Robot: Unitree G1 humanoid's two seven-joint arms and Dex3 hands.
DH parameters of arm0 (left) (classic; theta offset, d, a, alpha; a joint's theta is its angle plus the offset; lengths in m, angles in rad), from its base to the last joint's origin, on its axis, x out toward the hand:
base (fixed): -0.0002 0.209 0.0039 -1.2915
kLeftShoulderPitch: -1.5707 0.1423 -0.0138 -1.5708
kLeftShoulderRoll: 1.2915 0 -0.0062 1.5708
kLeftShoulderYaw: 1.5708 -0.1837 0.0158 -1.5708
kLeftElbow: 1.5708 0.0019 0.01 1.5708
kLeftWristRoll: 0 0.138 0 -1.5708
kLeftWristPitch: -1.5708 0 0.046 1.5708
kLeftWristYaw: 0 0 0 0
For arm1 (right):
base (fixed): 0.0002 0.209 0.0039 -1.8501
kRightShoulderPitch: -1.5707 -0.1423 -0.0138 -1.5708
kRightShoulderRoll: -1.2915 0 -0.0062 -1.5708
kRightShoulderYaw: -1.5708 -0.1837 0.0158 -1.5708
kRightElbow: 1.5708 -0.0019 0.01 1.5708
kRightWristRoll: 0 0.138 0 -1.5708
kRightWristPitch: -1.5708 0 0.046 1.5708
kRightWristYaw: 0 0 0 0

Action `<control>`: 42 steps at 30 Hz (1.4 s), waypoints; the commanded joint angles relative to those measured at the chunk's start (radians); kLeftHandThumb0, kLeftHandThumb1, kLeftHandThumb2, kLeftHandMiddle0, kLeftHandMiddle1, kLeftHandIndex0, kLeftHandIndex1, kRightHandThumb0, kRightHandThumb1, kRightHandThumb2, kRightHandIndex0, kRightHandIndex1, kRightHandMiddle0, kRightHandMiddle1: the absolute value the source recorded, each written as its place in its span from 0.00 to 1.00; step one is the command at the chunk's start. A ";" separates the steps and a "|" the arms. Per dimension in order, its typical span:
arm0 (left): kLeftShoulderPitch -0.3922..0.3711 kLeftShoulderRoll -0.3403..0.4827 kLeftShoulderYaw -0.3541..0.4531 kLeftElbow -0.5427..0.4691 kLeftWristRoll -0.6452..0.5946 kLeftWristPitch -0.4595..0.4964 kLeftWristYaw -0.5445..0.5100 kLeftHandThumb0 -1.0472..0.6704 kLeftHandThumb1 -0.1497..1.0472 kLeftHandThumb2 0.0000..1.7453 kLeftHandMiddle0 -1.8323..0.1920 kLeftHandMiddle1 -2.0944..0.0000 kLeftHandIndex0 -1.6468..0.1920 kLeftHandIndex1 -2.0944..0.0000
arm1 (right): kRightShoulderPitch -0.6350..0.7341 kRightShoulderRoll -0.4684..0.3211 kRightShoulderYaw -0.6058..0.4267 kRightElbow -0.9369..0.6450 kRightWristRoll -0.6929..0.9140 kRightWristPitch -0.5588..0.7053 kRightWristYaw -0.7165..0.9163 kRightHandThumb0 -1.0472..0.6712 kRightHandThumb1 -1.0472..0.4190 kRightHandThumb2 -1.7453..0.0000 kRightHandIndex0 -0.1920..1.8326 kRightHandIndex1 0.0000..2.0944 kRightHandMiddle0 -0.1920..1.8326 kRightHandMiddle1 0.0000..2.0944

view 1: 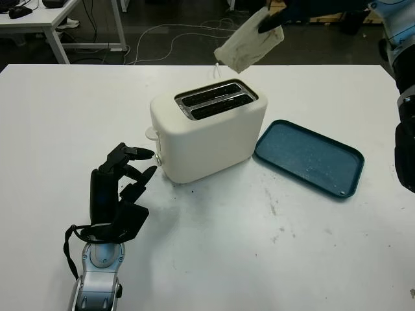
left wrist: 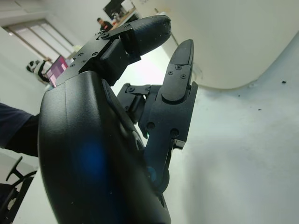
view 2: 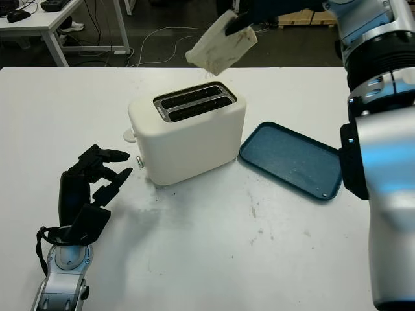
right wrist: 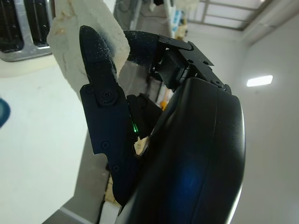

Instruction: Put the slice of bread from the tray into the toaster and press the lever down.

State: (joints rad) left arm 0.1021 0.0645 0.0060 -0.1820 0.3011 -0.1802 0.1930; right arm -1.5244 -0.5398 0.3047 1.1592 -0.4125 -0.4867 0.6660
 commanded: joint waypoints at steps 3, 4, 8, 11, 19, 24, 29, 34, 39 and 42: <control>0.003 -0.001 -0.005 0.003 0.011 -0.010 0.008 0.48 0.89 0.08 0.57 0.24 0.56 0.51 | -0.023 0.009 0.020 -0.032 -0.020 0.015 0.021 0.32 0.09 0.99 0.67 0.83 0.57 0.83; 0.003 -0.002 -0.005 0.002 0.009 -0.008 0.007 0.48 0.89 0.07 0.57 0.24 0.56 0.51 | -0.023 0.009 0.024 -0.036 -0.025 0.015 0.023 0.32 0.09 0.99 0.67 0.83 0.58 0.83; 0.004 -0.006 -0.005 0.000 0.003 -0.005 0.002 0.47 0.89 0.08 0.58 0.24 0.56 0.51 | -0.024 0.012 0.031 -0.045 -0.034 0.029 0.032 0.32 0.09 0.98 0.67 0.83 0.57 0.83; 0.003 -0.002 -0.007 0.004 0.017 -0.012 0.007 0.48 0.89 0.08 0.58 0.24 0.57 0.51 | -0.021 0.014 0.029 -0.051 -0.032 0.045 0.044 0.32 0.09 0.98 0.66 0.83 0.55 0.83; 0.002 -0.003 -0.007 0.003 0.023 -0.008 0.006 0.48 0.89 0.08 0.57 0.24 0.56 0.51 | -0.027 0.008 0.020 -0.055 -0.019 0.018 0.061 0.31 0.09 0.97 0.66 0.83 0.56 0.83; 0.005 -0.007 -0.006 -0.001 0.018 0.000 0.002 0.48 0.89 0.08 0.58 0.24 0.57 0.51 | -0.038 0.007 0.001 -0.061 -0.002 0.050 0.103 0.31 0.09 0.98 0.65 0.83 0.57 0.83; 0.006 -0.007 -0.009 -0.001 0.022 -0.001 0.003 0.48 0.89 0.08 0.58 0.24 0.57 0.51 | -0.037 0.008 -0.022 -0.063 0.021 0.067 0.148 0.30 0.09 0.97 0.65 0.83 0.56 0.83; 0.007 -0.009 -0.009 0.002 0.016 -0.005 0.003 0.48 0.89 0.08 0.58 0.24 0.57 0.51 | -0.024 0.010 -0.026 -0.063 0.030 0.051 0.166 0.29 0.09 0.96 0.66 0.83 0.57 0.83; 0.008 -0.011 -0.010 -0.001 0.014 -0.003 0.003 0.48 0.89 0.08 0.58 0.24 0.56 0.51 | -0.013 0.018 -0.021 -0.069 0.028 0.083 0.189 0.30 0.09 0.97 0.66 0.83 0.57 0.83; 0.008 -0.010 -0.010 0.001 0.011 -0.008 0.001 0.48 0.89 0.08 0.59 0.24 0.57 0.51 | -0.006 0.020 -0.017 -0.075 0.026 0.084 0.202 0.29 0.09 0.97 0.66 0.83 0.57 0.82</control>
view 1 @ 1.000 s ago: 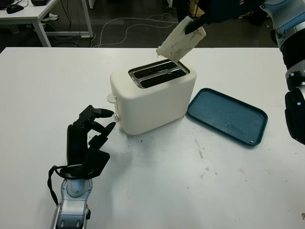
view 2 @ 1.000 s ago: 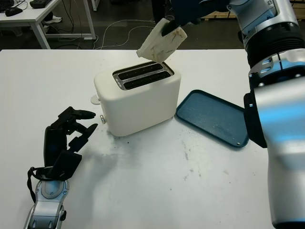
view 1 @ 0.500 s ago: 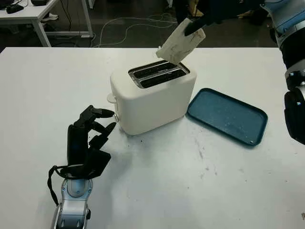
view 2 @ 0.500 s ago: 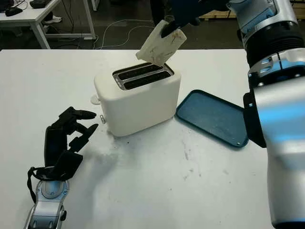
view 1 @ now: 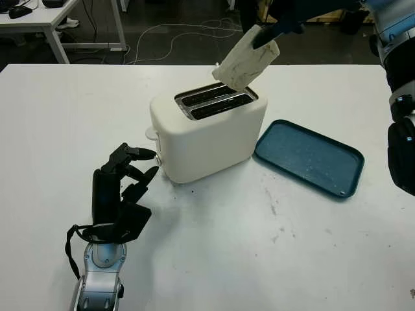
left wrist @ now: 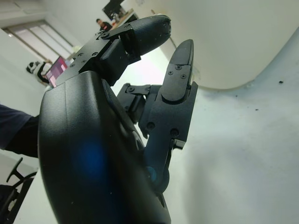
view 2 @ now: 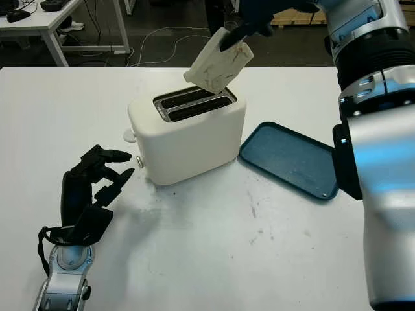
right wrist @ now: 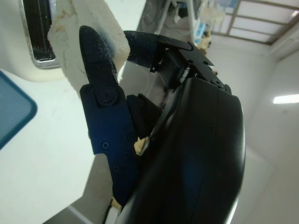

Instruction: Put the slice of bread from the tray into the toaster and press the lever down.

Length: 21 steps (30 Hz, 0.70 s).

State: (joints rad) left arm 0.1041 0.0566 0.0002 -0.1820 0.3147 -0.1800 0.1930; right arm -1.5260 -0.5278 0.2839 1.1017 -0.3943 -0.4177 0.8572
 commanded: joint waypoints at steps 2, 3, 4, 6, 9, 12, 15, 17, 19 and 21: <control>0.006 -0.002 -0.004 -0.002 -0.003 -0.004 0.000 0.48 0.89 0.08 0.59 0.23 0.57 0.51 | 0.001 0.008 0.006 -0.021 0.007 0.012 0.018 0.30 0.09 0.97 0.65 0.83 0.57 0.82; 0.007 -0.002 -0.005 -0.004 -0.001 -0.001 0.000 0.48 0.89 0.08 0.59 0.23 0.57 0.51 | 0.005 0.007 0.009 -0.024 0.003 0.006 0.015 0.30 0.09 0.97 0.65 0.83 0.57 0.82; 0.007 -0.002 -0.005 -0.004 0.002 0.000 0.002 0.48 0.89 0.08 0.59 0.23 0.57 0.51 | 0.010 0.008 0.011 -0.026 0.001 0.002 0.012 0.30 0.09 0.97 0.65 0.83 0.57 0.82; 0.006 -0.003 -0.005 -0.002 0.000 -0.004 0.003 0.48 0.89 0.08 0.58 0.23 0.57 0.51 | 0.018 0.012 0.014 -0.026 0.003 0.003 0.018 0.30 0.09 0.97 0.65 0.83 0.57 0.82; 0.005 -0.003 -0.004 0.002 -0.004 -0.009 0.003 0.48 0.89 0.08 0.58 0.24 0.57 0.51 | 0.031 0.021 0.023 -0.028 0.000 0.017 0.025 0.31 0.09 0.97 0.65 0.83 0.56 0.82; 0.004 -0.003 -0.005 0.001 -0.005 -0.006 0.001 0.48 0.89 0.08 0.58 0.23 0.57 0.51 | 0.049 0.026 0.051 -0.038 -0.030 0.013 0.003 0.31 0.09 0.97 0.65 0.83 0.56 0.83; 0.003 -0.001 -0.004 0.005 -0.008 -0.010 -0.001 0.48 0.89 0.08 0.58 0.23 0.57 0.51 | 0.069 0.038 0.076 -0.043 -0.056 0.023 -0.023 0.29 0.09 0.97 0.62 0.82 0.54 0.81; 0.003 -0.003 -0.006 0.007 -0.006 -0.010 0.002 0.48 0.89 0.08 0.58 0.23 0.57 0.51 | 0.088 0.052 0.084 -0.039 -0.060 0.025 -0.034 0.29 0.09 0.97 0.62 0.81 0.54 0.81; 0.003 -0.004 -0.007 0.010 -0.003 -0.011 0.004 0.48 0.89 0.08 0.58 0.23 0.57 0.51 | 0.098 0.064 0.091 -0.032 -0.063 0.029 -0.035 0.29 0.09 0.97 0.63 0.80 0.54 0.81; 0.003 -0.005 -0.010 0.009 -0.001 -0.008 0.004 0.47 0.89 0.08 0.58 0.24 0.57 0.51 | 0.107 0.073 0.104 -0.027 -0.073 0.028 -0.045 0.31 0.09 0.97 0.62 0.81 0.53 0.82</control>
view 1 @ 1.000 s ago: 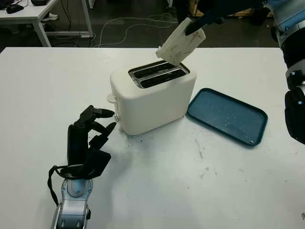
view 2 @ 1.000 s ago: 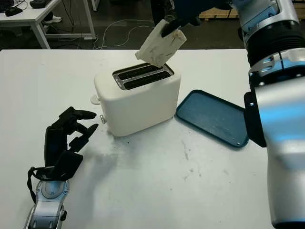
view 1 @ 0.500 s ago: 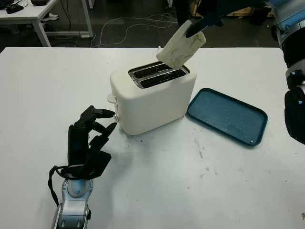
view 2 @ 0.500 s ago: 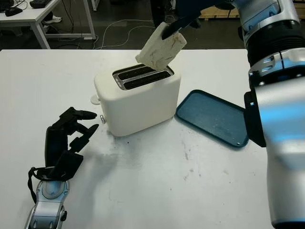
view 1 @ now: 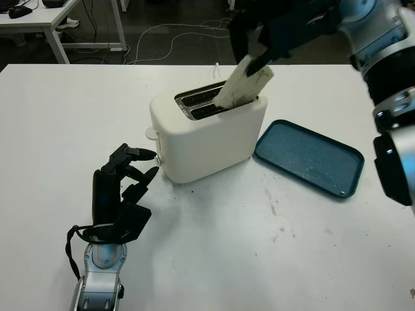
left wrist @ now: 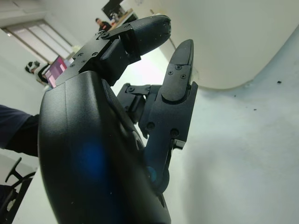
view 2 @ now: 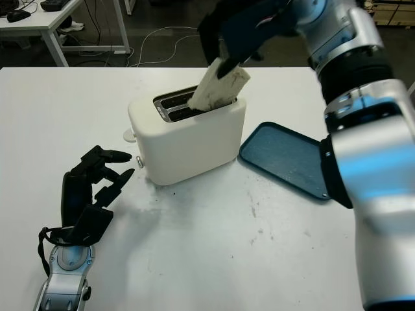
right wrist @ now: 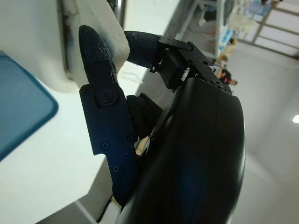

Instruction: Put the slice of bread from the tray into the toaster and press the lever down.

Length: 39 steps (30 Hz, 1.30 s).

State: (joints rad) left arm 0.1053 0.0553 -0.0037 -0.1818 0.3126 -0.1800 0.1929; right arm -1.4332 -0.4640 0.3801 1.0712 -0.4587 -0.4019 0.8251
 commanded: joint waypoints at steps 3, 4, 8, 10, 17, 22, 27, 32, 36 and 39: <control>0.002 -0.009 -0.010 0.009 -0.003 -0.007 0.005 0.48 0.89 0.08 0.58 0.24 0.57 0.51 | 0.030 0.021 0.035 0.001 -0.041 0.010 -0.051 0.30 0.09 0.97 0.61 0.79 0.55 0.75; 0.001 -0.009 -0.010 0.011 -0.006 -0.010 0.005 0.48 0.89 0.08 0.58 0.24 0.57 0.51 | 0.033 0.024 0.042 -0.002 -0.050 0.011 -0.061 0.31 0.09 0.98 0.61 0.77 0.56 0.70; 0.003 -0.012 -0.012 0.004 -0.005 -0.001 0.004 0.48 0.89 0.08 0.59 0.24 0.57 0.51 | 0.050 0.029 0.068 -0.007 -0.073 -0.019 -0.104 0.31 0.09 0.98 0.65 0.73 0.61 0.63; 0.004 -0.016 -0.011 0.001 -0.008 0.002 0.003 0.48 0.89 0.08 0.59 0.24 0.57 0.50 | 0.055 0.033 0.075 -0.006 -0.077 -0.025 -0.116 0.30 0.09 0.98 0.65 0.74 0.59 0.67; 0.004 -0.021 -0.012 -0.001 -0.002 0.005 0.004 0.48 0.89 0.08 0.58 0.23 0.57 0.50 | 0.052 0.050 0.075 -0.005 -0.063 -0.050 -0.096 0.12 0.09 0.95 0.37 0.59 0.43 0.41; 0.006 -0.023 -0.011 -0.003 -0.005 0.004 0.002 0.48 0.89 0.08 0.59 0.23 0.57 0.50 | 0.046 0.053 0.086 -0.017 -0.072 -0.074 -0.095 0.12 0.09 0.97 0.19 0.39 0.42 0.04; 0.003 -0.017 -0.010 0.008 -0.001 -0.010 0.005 0.48 0.89 0.08 0.58 0.23 0.57 0.50 | 0.048 0.053 0.082 -0.024 -0.074 -0.098 -0.135 0.13 0.09 0.96 0.17 0.39 0.41 0.01; 0.006 -0.019 -0.012 0.005 -0.002 -0.003 0.003 0.48 0.89 0.08 0.58 0.23 0.57 0.49 | 0.050 0.057 0.078 -0.037 -0.073 -0.098 -0.173 0.13 0.09 0.98 0.16 0.41 0.41 0.01; 0.004 -0.018 -0.013 0.010 -0.002 -0.011 0.003 0.48 0.89 0.09 0.58 0.23 0.57 0.49 | 0.044 0.054 0.072 -0.040 -0.073 -0.117 -0.216 0.13 0.10 0.99 0.12 0.42 0.40 0.00; 0.002 -0.019 -0.013 0.004 0.001 -0.002 0.002 0.48 0.89 0.08 0.58 0.23 0.57 0.49 | 0.031 0.050 0.058 -0.038 -0.063 -0.100 -0.235 0.12 0.09 1.00 0.10 0.40 0.38 0.00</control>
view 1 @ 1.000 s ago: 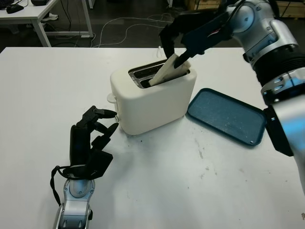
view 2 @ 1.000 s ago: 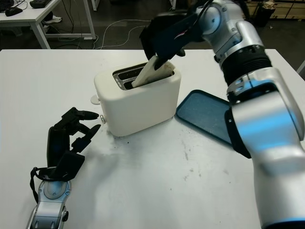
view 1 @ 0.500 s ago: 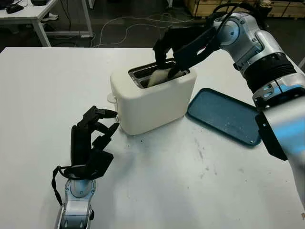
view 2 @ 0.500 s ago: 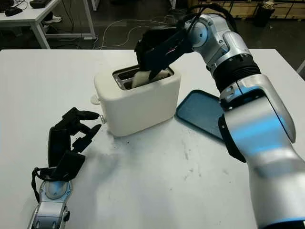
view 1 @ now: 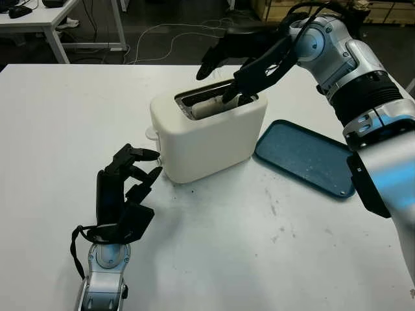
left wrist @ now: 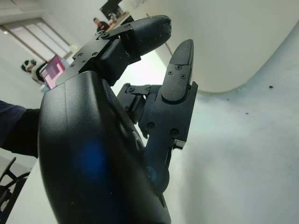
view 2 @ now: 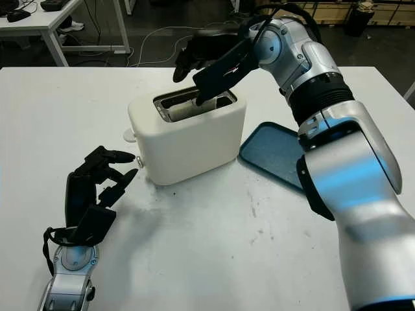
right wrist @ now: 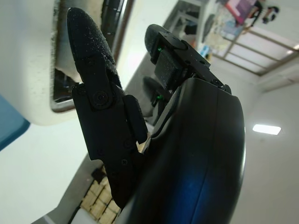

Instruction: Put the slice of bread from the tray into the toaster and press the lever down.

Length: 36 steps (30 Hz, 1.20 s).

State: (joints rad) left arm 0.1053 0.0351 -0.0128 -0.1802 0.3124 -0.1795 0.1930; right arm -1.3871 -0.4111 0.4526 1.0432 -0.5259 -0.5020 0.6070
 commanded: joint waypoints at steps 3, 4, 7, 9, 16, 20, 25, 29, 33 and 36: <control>0.001 0.001 -0.002 -0.003 0.000 0.003 0.001 0.48 0.89 0.08 0.58 0.24 0.57 0.49 | -0.022 -0.015 -0.047 -0.013 0.025 -0.002 -0.041 0.13 0.09 1.00 0.11 0.39 0.37 0.00; 0.001 0.003 0.000 -0.004 0.003 0.001 0.003 0.48 0.89 0.08 0.58 0.24 0.57 0.49 | -0.020 -0.023 -0.069 -0.018 0.037 0.006 -0.052 0.14 0.10 1.00 0.13 0.39 0.37 0.00; 0.001 0.015 0.008 -0.011 0.016 -0.004 0.007 0.48 0.89 0.08 0.58 0.24 0.57 0.50 | 0.023 -0.053 -0.156 -0.042 0.094 -0.003 -0.121 0.17 0.10 1.00 0.16 0.38 0.38 0.01; 0.001 0.023 0.014 -0.017 0.019 -0.007 0.007 0.48 0.89 0.08 0.58 0.24 0.57 0.50 | 0.076 -0.069 -0.216 -0.066 0.143 -0.031 -0.172 0.20 0.11 1.00 0.25 0.33 0.41 0.01; -0.010 0.043 0.051 -0.043 -0.001 0.010 -0.003 0.48 0.89 0.09 0.59 0.23 0.57 0.51 | 0.474 -0.046 -0.422 -0.247 0.449 -0.073 -0.156 0.28 0.10 1.00 0.51 0.19 0.52 0.02; -0.031 0.079 0.070 -0.043 0.013 -0.014 -0.009 0.49 0.89 0.08 0.59 0.22 0.57 0.51 | 0.765 0.003 -0.467 -0.445 0.584 -0.049 -0.127 0.30 0.10 1.00 0.54 0.20 0.55 0.03; -0.060 0.148 0.093 -0.081 0.044 0.012 -0.032 0.49 0.89 0.05 0.56 0.25 0.55 0.52 | 1.065 0.095 -0.503 -0.665 0.797 0.024 -0.076 0.37 0.10 1.00 0.56 0.18 0.58 0.02; -0.096 0.258 0.149 -0.119 -0.001 -0.002 -0.130 0.50 0.89 0.03 0.54 0.28 0.54 0.56 | 1.229 0.136 -0.506 -0.817 0.814 0.078 -0.106 0.36 0.10 1.00 0.58 0.17 0.59 0.02; -0.147 0.386 0.217 -0.162 -0.028 0.006 -0.233 0.49 0.88 0.00 0.54 0.32 0.48 0.65 | 1.325 0.145 -0.520 -0.921 0.804 0.121 -0.124 0.36 0.10 1.00 0.62 0.19 0.62 0.02; -0.203 0.471 0.248 -0.178 -0.027 0.017 -0.295 0.49 0.85 0.00 0.52 0.34 0.43 0.68 | 1.362 0.152 -0.526 -0.966 0.806 0.144 -0.132 0.37 0.11 1.00 0.64 0.19 0.64 0.02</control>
State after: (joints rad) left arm -0.0657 0.4701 0.2244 -0.3406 0.2883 -0.1699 -0.0758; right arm -0.0436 -0.2671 -0.0660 0.1005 0.2651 -0.3834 0.4851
